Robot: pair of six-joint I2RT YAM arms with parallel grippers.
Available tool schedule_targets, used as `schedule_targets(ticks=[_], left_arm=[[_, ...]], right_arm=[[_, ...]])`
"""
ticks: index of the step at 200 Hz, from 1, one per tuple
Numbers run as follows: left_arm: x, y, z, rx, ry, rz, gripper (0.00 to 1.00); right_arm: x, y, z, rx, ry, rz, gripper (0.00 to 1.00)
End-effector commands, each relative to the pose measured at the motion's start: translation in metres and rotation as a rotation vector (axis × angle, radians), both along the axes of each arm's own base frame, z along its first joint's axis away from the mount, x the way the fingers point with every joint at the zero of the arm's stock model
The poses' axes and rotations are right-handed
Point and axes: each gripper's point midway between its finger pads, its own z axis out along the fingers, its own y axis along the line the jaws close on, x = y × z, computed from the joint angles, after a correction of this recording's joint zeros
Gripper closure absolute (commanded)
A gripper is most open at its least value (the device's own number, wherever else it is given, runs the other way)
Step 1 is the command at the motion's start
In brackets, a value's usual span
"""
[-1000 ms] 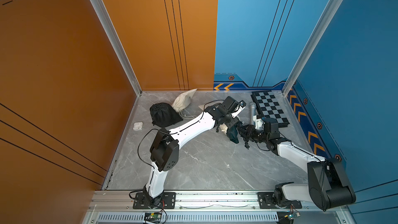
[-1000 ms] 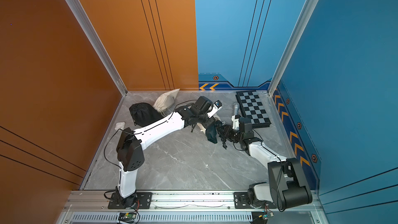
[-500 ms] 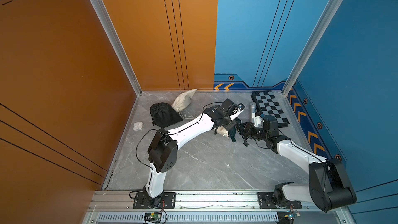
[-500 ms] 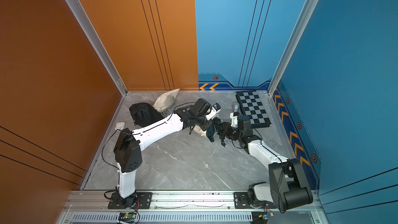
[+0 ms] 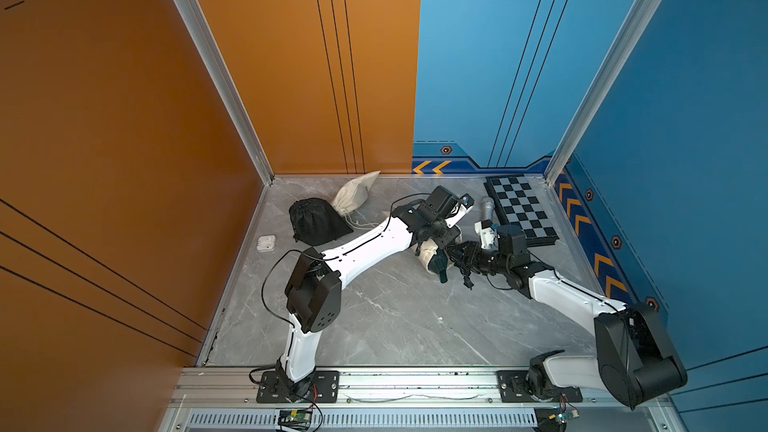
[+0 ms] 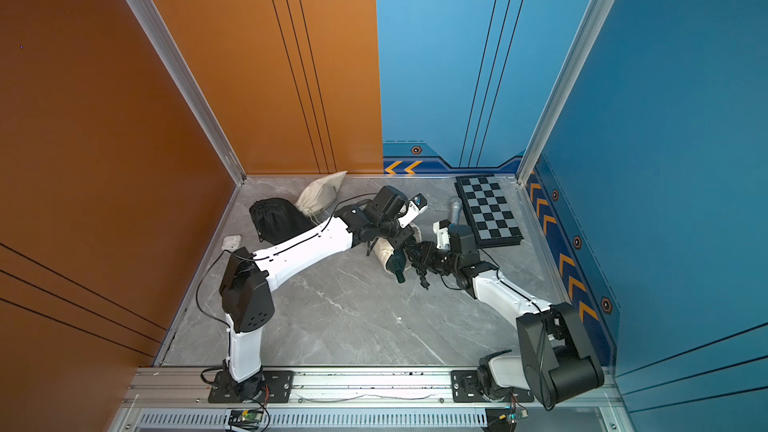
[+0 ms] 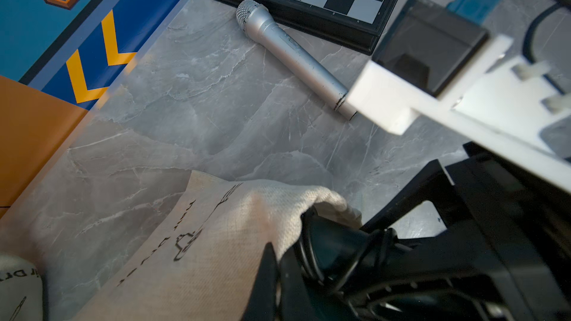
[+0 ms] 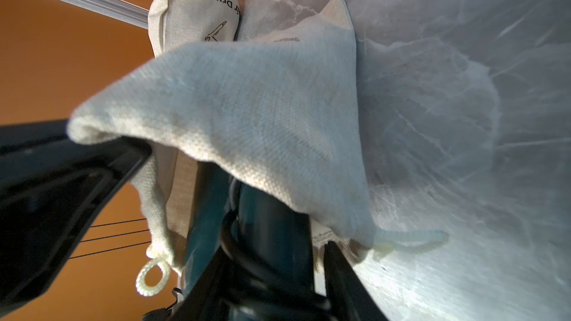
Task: Pack away hair dryers
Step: Place the hair dryer in the drawstring bag.
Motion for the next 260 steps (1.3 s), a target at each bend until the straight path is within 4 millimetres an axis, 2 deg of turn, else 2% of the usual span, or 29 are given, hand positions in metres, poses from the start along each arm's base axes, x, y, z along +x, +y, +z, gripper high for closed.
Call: schedule_targets(ticks=[1,67,116,167,206,233,260], left_arm=[[-0.006,-0.002,0.015,-0.047,-0.005,-0.014,0.97],[-0.03,-0.001,0.021,-0.056,0.007,-0.041,0.97],[-0.049,-0.005,0.029,-0.087,0.026,-0.07,0.97],[-0.067,-0.004,0.037,-0.101,0.027,-0.098,0.97],[-0.07,-0.006,0.039,-0.118,0.043,-0.107,0.98],[-0.068,-0.008,0.036,-0.116,0.047,-0.102,0.98],[-0.054,-0.002,0.033,-0.132,0.071,-0.055,0.98]], right_arm=[[0.003,0.004,0.018,0.01,-0.066,0.011,0.86],[0.044,-0.01,0.033,0.027,-0.131,-0.172,0.86],[0.062,-0.014,0.028,0.037,-0.145,-0.262,0.86],[0.071,-0.031,0.037,0.023,-0.19,-0.387,0.85],[0.075,-0.034,0.046,0.02,-0.248,-0.475,0.84],[0.082,-0.026,0.038,0.002,-0.243,-0.48,0.82],[0.088,-0.02,0.029,-0.001,-0.236,-0.484,0.8]])
